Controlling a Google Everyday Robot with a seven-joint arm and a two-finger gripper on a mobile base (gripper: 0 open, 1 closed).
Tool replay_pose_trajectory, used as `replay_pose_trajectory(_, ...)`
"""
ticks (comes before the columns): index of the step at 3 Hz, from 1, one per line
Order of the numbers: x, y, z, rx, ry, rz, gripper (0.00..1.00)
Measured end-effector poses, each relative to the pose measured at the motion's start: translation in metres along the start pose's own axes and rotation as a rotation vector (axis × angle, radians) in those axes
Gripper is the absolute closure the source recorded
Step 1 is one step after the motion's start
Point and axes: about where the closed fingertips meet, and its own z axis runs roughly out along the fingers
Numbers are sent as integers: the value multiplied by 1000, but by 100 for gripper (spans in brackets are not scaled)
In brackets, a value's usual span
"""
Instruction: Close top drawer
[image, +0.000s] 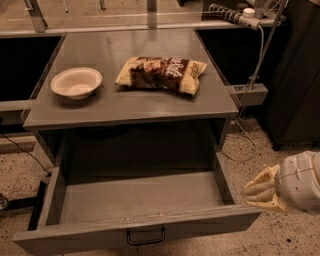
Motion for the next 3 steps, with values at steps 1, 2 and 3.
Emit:
replay_pose_trajectory(1, 3, 12, 21, -28, -1, 6, 100)
replay_pose_trajectory(2, 5, 40, 72, -77, -50, 1, 100)
replay_pose_trajectory(3, 6, 56, 115, -107, -80, -1, 100)
